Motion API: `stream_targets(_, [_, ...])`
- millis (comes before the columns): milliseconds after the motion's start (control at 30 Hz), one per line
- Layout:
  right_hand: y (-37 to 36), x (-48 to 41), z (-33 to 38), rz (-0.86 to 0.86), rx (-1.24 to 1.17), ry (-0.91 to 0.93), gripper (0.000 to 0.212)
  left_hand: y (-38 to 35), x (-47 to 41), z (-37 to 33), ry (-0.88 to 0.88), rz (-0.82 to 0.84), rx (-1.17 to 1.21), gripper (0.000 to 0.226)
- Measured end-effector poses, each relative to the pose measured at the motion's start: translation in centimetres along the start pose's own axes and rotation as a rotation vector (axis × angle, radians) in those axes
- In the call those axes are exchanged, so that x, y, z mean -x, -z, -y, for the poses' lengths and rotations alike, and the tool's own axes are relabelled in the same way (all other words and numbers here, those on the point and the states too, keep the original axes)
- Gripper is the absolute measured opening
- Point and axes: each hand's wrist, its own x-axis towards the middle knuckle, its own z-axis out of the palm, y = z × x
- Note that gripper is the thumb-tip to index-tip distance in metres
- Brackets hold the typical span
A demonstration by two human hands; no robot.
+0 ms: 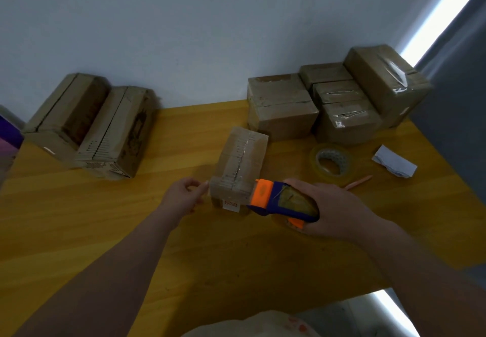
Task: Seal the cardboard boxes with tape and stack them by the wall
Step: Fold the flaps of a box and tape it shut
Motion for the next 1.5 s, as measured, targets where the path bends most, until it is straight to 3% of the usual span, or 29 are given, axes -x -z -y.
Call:
stream_targets(100, [-0.2, 0.1, 0.0, 0.002, -0.007, -0.007, 0.089, -0.2, 0.0, -0.1, -0.129, -0.192, -0.178, 0.023])
stream_targets(167, [-0.3, 0.0, 0.1, 0.001, -0.011, -0.011, 0.09, -0.6, 0.4, -0.5, -0.191, -0.244, 0.065, 0.025])
stream_targets(267, [-0.6, -0.2, 0.1, 0.001, -0.013, -0.012, 0.091, -1.4, 1.5, -0.7, -0.109, -0.075, 0.372, 0.036])
stream_targets(400, [-0.9, -0.2, 0.0, 0.009, -0.018, -0.023, 0.092, -1.6, 1.0, -0.2, -0.019, 0.078, 0.298, 0.056])
stream_targets(500, [-1.0, -0.2, 0.2, 0.007, -0.017, -0.028, 0.092, -1.0, 1.6, -0.7, -0.124, 0.108, 0.037, 0.061])
stream_targets(633, [-1.4, -0.5, 0.9, -0.023, -0.025, -0.023, 0.09, -0.8, 3.6, -0.8, -0.709, -0.011, -0.747, 0.077])
stream_targets(767, [-2.2, -0.8, 1.3, -0.048, -0.038, -0.013, 0.09, -1.6, 2.8, -0.6, -0.816, 0.138, -1.096, 0.083])
stream_targets(1200, [0.6, 1.0, 1.8, -0.035, -0.166, 0.006, 0.093, -0.8, 1.4, -1.0, -0.869, 0.228, -1.126, 0.095])
stream_targets(1300, [1.5, 2.5, 0.8, -0.025, -0.097, 0.016, 0.087, -0.8, 1.3, -1.2, -0.885, 0.226, -1.117, 0.099])
stream_targets(1500, [1.3, 2.7, 0.9, 0.09, -0.118, -0.059, 0.084, -1.0, 1.3, -1.2, -0.899, 0.2, -1.111, 0.096])
